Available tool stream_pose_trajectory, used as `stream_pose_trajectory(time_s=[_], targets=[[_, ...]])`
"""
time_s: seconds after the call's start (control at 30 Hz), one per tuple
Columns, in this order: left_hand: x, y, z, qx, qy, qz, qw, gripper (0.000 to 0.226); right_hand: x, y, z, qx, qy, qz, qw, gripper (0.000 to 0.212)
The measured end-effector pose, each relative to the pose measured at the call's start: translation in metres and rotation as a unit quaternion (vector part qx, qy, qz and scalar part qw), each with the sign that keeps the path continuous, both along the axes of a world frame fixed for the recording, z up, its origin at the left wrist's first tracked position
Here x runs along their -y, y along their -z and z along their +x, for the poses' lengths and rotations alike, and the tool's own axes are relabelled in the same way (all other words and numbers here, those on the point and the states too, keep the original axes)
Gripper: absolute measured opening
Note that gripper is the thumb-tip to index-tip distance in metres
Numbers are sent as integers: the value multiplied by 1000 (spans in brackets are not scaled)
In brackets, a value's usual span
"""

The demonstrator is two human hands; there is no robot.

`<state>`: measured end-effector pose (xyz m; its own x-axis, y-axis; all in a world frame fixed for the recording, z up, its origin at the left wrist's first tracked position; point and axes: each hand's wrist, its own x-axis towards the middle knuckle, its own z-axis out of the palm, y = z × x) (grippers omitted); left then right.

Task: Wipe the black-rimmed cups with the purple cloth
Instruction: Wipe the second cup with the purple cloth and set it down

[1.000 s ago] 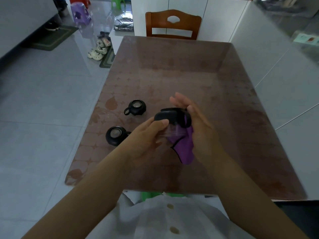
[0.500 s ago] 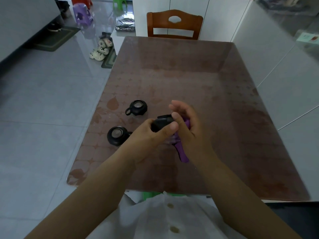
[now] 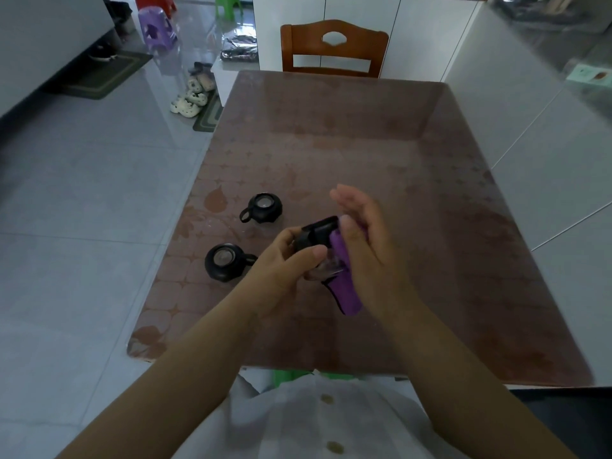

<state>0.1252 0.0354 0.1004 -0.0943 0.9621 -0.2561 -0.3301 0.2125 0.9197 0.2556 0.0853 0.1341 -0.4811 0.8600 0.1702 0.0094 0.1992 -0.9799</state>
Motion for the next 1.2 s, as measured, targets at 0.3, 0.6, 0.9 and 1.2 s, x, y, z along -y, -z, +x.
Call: stream_pose_trajectory(time_s=[0.3,0.6,0.9,1.2], targets=[[-2,1,-6,-9,27,60,998,90,-6,2,-5,-16,53,-94,994,21],[-1,-13,-11,-149,65,78,984,76,-3,12,-3,-165,38,-385,907,64],[-2,-21,2,-262,7,50,964,75,-2,9,-5,21,82,-173,981,57],[-2,-19,-9,-252,63,83,962,74,-11,16,-2,-50,68,-215,973,25]])
